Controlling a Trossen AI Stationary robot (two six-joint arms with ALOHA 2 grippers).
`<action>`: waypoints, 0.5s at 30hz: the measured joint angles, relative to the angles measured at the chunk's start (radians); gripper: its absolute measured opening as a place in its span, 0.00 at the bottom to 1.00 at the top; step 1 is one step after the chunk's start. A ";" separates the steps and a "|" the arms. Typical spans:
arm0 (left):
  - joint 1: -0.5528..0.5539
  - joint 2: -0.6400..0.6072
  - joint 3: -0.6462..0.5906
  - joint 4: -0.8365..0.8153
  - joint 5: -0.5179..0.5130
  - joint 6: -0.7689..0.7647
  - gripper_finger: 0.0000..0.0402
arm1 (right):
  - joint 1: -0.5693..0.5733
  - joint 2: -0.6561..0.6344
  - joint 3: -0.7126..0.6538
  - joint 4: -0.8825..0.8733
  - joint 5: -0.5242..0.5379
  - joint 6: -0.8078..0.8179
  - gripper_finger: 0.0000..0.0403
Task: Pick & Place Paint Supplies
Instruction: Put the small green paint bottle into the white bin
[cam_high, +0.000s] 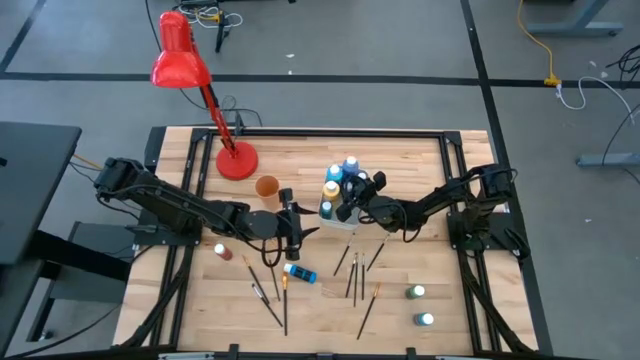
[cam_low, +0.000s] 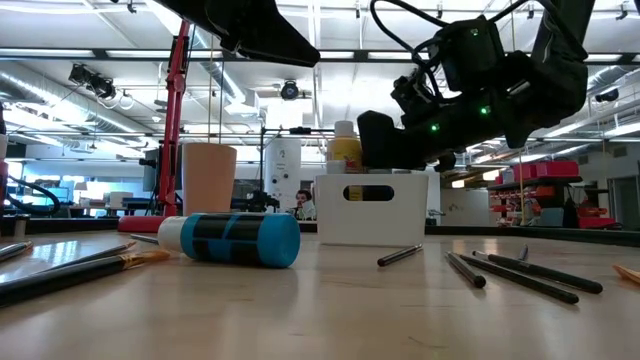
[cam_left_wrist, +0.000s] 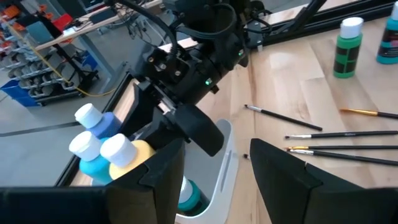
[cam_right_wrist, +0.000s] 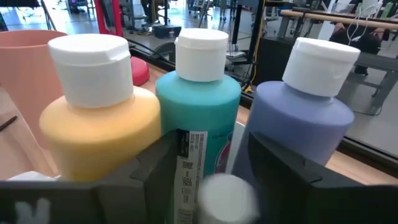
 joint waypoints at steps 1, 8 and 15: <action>0.000 0.000 0.000 0.000 0.002 0.000 0.48 | 0.000 0.000 0.000 -0.002 0.000 0.000 0.49; 0.000 0.000 0.000 0.000 0.002 0.000 0.48 | 0.000 0.000 0.000 0.005 -0.016 -0.006 0.39; 0.000 0.000 0.000 0.000 0.002 -0.005 0.48 | 0.037 -0.005 0.000 0.077 0.062 -0.127 0.36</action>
